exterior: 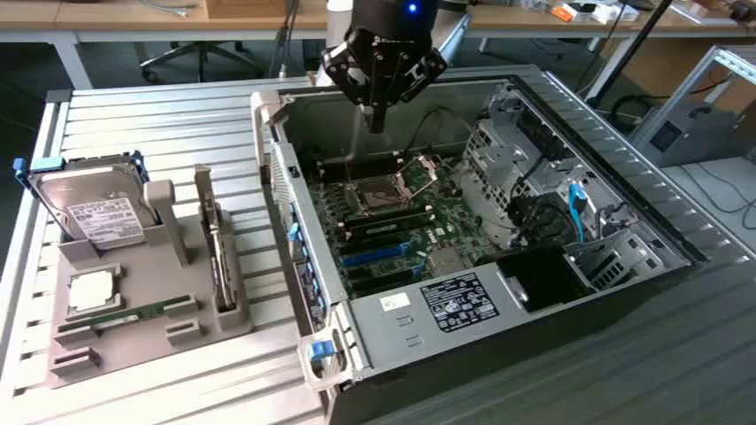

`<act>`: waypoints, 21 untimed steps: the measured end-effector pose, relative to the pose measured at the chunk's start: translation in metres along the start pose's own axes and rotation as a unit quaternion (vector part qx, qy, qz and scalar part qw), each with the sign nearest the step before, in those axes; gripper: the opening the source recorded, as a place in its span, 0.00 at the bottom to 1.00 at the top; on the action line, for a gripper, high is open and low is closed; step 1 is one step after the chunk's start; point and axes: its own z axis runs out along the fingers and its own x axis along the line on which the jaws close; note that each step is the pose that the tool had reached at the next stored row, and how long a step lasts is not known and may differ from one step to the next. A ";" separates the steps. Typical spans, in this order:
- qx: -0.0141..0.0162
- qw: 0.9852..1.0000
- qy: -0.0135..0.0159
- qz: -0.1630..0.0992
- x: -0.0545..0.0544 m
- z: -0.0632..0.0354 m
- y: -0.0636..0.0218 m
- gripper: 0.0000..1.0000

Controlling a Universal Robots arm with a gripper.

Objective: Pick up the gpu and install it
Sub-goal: 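Reach for the gpu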

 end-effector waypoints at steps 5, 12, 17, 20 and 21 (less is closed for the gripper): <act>0.000 1.000 0.000 0.000 0.000 0.0000 0.0000 0.11; 0.000 1.000 0.000 0.000 0.000 0.0000 0.0000 0.11; 0.000 1.000 0.000 0.000 0.006 -0.0002 -0.0005 0.11; 0.000 1.000 0.000 0.000 0.011 -0.0003 -0.0008 0.11; 0.000 1.000 0.000 0.000 0.013 -0.0003 -0.0009 0.11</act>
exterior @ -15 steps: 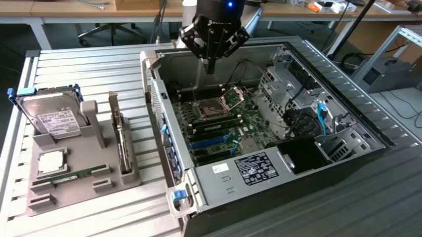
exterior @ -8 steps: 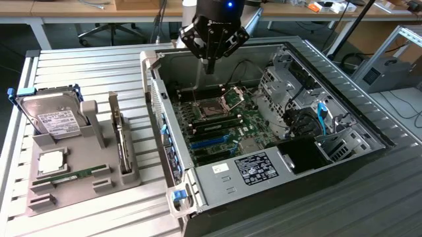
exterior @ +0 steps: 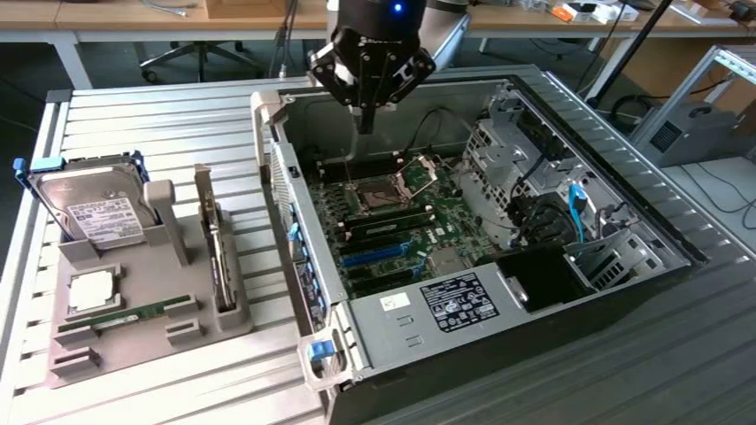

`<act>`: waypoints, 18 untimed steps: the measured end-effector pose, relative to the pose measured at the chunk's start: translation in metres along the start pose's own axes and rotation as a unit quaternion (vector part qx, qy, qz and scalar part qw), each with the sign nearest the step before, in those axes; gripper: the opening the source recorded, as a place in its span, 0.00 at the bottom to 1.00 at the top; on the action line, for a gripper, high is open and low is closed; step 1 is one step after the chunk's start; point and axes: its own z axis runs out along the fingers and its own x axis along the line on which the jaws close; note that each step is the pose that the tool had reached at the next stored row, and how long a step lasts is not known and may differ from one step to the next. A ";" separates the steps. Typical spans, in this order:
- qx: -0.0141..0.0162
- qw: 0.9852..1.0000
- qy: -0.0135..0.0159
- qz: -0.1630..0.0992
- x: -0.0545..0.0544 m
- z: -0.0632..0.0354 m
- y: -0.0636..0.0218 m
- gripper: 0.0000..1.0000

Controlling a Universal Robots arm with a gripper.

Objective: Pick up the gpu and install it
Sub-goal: 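Reach for the gpu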

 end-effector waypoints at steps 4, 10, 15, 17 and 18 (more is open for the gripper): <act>0.000 1.000 0.000 0.000 0.013 -0.0004 -0.0010 0.11; 0.000 1.000 -0.001 0.000 0.030 -0.0008 -0.0022 0.11; 0.000 1.000 -0.001 0.000 0.043 -0.0011 -0.0032 0.11; 0.000 1.000 -0.001 0.000 0.049 -0.0012 -0.0037 0.11; 0.000 1.000 -0.001 0.000 0.053 -0.0013 -0.0040 0.11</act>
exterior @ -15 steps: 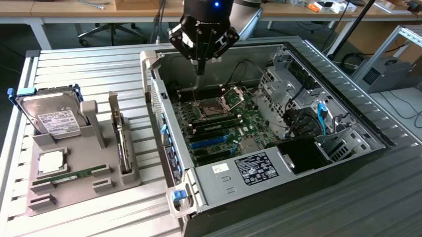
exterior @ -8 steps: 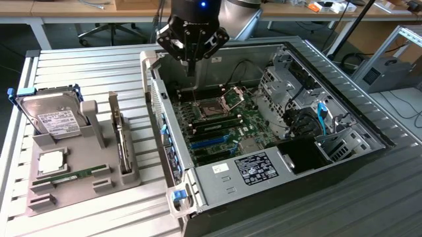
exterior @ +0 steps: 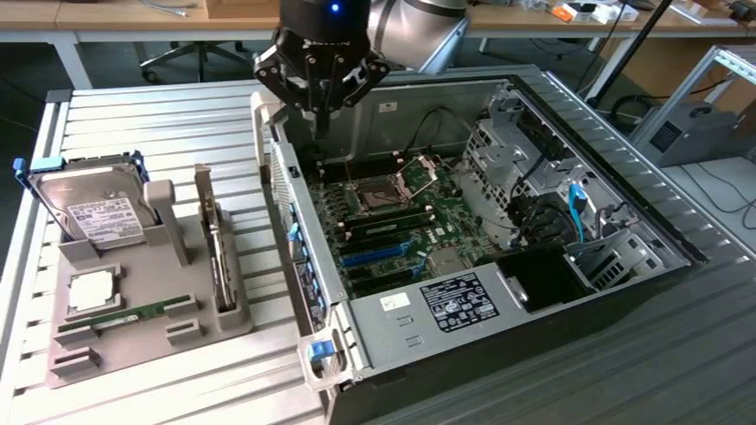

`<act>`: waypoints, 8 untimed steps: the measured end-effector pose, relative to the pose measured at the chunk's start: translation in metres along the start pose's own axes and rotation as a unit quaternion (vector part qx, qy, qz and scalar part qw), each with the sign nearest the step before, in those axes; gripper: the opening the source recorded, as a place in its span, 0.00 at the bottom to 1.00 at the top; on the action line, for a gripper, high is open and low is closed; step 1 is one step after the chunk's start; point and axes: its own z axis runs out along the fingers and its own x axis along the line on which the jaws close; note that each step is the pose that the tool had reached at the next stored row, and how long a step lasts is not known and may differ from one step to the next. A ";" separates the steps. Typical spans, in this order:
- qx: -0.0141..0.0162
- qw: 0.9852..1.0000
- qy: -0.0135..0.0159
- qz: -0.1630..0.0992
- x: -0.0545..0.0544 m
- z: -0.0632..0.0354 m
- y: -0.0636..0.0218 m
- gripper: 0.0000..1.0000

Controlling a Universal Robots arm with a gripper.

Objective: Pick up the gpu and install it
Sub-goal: 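Reach for the gpu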

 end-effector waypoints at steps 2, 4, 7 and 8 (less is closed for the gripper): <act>0.000 1.000 0.000 0.000 0.007 -0.0002 -0.0005 0.11; 0.000 1.000 0.000 0.000 0.011 -0.0003 -0.0009 0.11; 0.000 1.000 0.000 0.000 0.019 -0.0004 -0.0014 0.11; 0.000 1.000 -0.001 0.000 0.022 -0.0004 -0.0017 0.11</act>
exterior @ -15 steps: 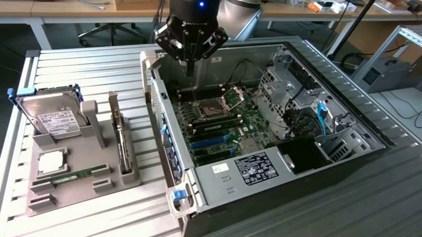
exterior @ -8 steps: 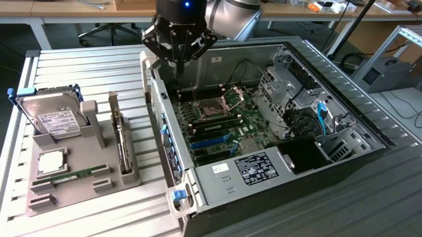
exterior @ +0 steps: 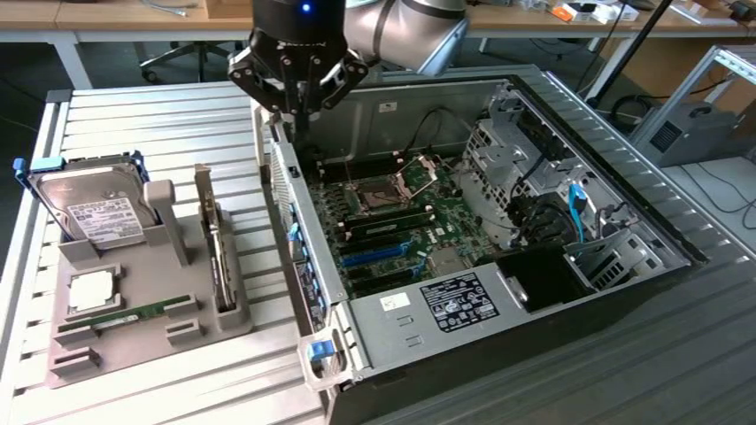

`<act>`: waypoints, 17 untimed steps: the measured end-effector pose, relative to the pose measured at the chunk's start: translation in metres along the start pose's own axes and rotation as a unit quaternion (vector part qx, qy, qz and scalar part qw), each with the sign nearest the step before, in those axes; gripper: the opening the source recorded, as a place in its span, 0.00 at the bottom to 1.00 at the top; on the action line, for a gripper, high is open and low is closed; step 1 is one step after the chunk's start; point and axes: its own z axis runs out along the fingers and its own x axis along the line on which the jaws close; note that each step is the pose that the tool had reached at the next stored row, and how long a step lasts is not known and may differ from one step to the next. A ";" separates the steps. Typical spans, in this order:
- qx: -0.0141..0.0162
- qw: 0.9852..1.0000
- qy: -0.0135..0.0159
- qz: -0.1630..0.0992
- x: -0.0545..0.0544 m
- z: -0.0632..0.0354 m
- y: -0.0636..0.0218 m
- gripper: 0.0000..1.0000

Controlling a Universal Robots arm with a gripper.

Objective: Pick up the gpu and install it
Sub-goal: 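Reach for the gpu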

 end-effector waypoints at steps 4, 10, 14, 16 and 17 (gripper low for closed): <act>0.000 1.000 0.000 0.000 0.011 -0.0001 -0.0008 0.11; 0.000 1.000 0.000 0.000 0.028 -0.0002 -0.0022 0.11; 0.000 1.000 0.000 0.000 0.050 -0.0003 -0.0038 0.11; 0.000 1.000 0.000 0.000 0.057 -0.0002 -0.0044 0.11; 0.000 1.000 0.000 0.000 0.062 -0.0002 -0.0048 0.11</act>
